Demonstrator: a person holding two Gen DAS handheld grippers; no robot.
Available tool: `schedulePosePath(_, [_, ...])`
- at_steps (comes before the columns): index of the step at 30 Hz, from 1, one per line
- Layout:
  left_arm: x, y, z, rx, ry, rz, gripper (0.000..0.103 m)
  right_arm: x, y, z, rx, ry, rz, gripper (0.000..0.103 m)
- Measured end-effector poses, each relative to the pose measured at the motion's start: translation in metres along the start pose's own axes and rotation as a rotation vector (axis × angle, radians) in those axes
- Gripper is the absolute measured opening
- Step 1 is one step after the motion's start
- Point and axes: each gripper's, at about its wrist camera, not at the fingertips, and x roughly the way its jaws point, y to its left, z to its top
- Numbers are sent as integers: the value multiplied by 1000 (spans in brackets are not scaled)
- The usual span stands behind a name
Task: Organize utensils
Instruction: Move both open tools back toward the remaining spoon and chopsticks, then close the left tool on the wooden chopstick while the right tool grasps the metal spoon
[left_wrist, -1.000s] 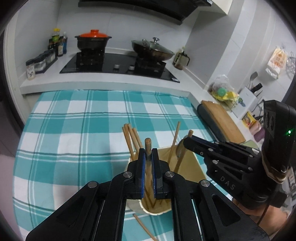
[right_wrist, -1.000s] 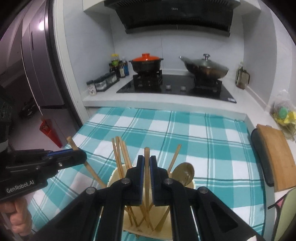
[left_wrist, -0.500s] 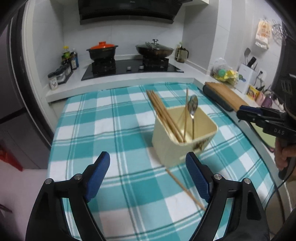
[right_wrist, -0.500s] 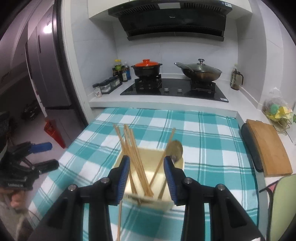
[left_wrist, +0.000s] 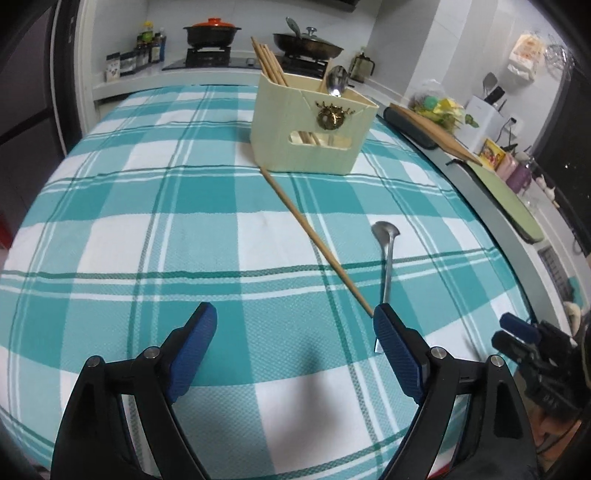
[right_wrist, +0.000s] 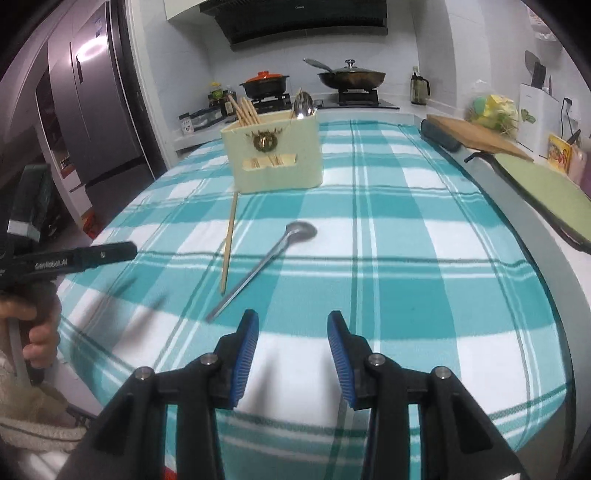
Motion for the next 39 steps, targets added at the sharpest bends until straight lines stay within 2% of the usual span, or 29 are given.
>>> schedulePosePath(2, [7,-6,4,-3,-19,20,88,-7,2,-8,-29,-14,-38,39])
schedulePosePath(4, [19,-7,11,-22,-15,45,88,-12,0,-15,-6,-30,-24,39])
schedulePosePath(7, [39,-7,19,-51,1,30,88,-10,-7,-19,55,-34,-6,39])
schedulePosePath(10, [68,-15,35,-37,24,54,88,-7,-8,-21,61,-29,-21,39])
schedulePosePath(12, [93,-22,45,-17,44,89,88,-5,-9,-23,67,-26,-28,39])
schedulePosePath(14, [116,-27,51,14,72,157,88,-3,-10,-24,78,-19,-23,39])
schedulePosePath(17, [131,-30,49,69,81,221,85,-3,-10,-21,83,-25,-17,39])
schedulePosePath(19, [128,-31,46,89,54,211,78,-1,-9,-17,88,-25,-1,39])
schedulePosePath(20, [127,-33,45,103,44,204,65,2,-9,-14,92,-20,13,39])
schedulePosePath(21, [124,-35,44,120,33,197,48,6,-9,-12,96,-10,28,40])
schedulePosePath(22, [122,-37,43,131,28,189,38,12,-9,-9,100,2,41,40])
schedulePosePath(23, [120,-37,42,137,21,186,19,20,-9,-5,106,16,54,39])
schedulePosePath(24, [118,-36,40,136,15,186,13,29,-10,-1,114,32,67,40])
schedulePosePath(27, [110,-24,37,76,9,145,9,58,-13,16,162,78,105,40])
schedulePosePath(31, [93,-3,23,-22,13,128,5,103,-12,44,229,135,154,41])
schedulePosePath(32, [87,0,17,-40,15,124,5,115,-8,50,218,154,152,41])
schedulePosePath(34, [75,3,2,-45,15,122,5,134,1,57,194,176,86,41])
schedulePosePath(36, [64,0,-11,-20,12,128,5,140,10,60,148,151,48,35])
schedulePosePath(38, [57,-1,-20,-16,12,121,6,140,14,61,119,128,46,14])
schedulePosePath(39, [54,0,-23,-23,12,116,6,138,13,61,124,126,46,13])
